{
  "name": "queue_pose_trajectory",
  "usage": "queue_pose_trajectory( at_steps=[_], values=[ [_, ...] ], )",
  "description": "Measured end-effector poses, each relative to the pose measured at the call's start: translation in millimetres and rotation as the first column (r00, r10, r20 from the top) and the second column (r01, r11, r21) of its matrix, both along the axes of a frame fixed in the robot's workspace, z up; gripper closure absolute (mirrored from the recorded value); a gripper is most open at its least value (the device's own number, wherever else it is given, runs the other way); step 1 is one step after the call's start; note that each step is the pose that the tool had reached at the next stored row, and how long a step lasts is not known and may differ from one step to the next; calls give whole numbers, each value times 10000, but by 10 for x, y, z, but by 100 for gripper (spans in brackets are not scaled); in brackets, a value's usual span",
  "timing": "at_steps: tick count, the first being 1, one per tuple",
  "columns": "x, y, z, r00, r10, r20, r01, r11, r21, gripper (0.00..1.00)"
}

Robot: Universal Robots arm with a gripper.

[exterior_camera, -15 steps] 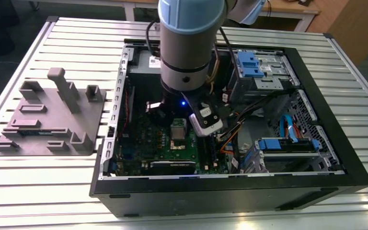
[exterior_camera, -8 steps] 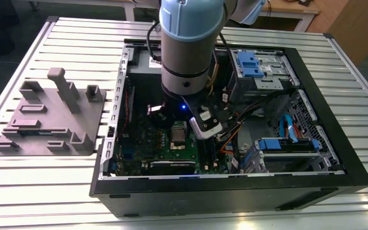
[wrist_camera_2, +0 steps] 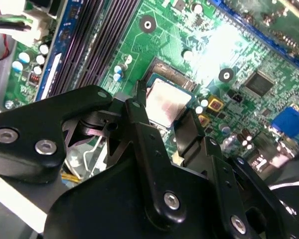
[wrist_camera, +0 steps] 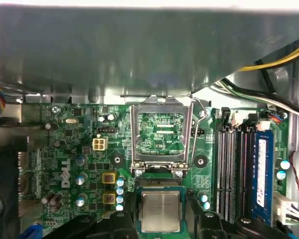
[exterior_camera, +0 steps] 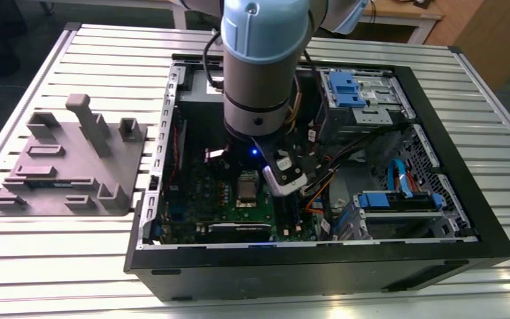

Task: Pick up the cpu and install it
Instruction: 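Place the cpu into insertion slot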

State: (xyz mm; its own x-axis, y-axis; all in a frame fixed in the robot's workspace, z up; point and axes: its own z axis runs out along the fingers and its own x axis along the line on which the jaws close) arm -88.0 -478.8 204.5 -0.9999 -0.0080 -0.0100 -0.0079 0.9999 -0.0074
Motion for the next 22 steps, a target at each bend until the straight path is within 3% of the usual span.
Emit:
queue_pose_trajectory(
  at_steps=[4, 22],
  values=[
    [-1, -31, -47, 10000, 7, -1, -7, 10000, 5, 53],
    [-3, -33, -177, 10000, 6, -18, -6, 10000, -5, 53]
  ],
)
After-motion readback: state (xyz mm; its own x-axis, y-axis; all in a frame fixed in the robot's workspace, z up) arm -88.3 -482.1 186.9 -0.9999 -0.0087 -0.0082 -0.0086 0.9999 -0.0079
